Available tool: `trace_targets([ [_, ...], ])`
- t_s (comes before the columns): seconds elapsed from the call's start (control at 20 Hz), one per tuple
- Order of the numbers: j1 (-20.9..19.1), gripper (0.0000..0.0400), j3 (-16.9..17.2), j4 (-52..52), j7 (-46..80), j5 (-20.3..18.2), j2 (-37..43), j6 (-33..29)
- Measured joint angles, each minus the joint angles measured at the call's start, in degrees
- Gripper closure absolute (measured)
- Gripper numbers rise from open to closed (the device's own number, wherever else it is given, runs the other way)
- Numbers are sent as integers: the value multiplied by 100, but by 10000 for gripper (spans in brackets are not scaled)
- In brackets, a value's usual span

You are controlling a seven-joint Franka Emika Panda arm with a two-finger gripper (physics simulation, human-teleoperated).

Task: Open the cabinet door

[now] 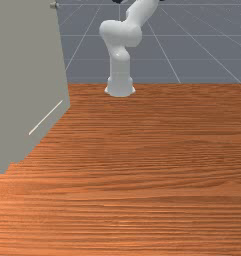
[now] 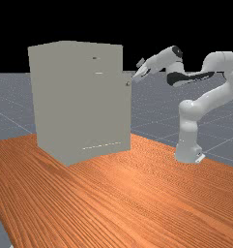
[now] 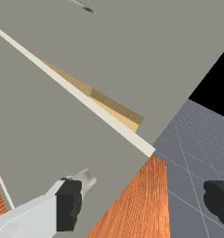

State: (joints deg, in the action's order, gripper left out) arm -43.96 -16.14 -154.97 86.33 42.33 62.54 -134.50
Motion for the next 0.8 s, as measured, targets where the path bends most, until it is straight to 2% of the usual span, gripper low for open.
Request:
trace_targets([
  [0.1, -101, 2, 461, 207, -305, -15, -207, -24],
  [0.35, -85, 0, 582, 244, -426, -15, -268, -37],
  [0.45, 67, 0, 793, 214, -565, -105, -275, -204],
  [0.5, 177, 0, 992, 197, -718, -148, -251, -333],
  [0.7, 630, 0, 2305, 48, -1662, -338, -210, -902],
  [0.8, 782, 0, 2708, -282, -1969, -357, -37, -1085],
])
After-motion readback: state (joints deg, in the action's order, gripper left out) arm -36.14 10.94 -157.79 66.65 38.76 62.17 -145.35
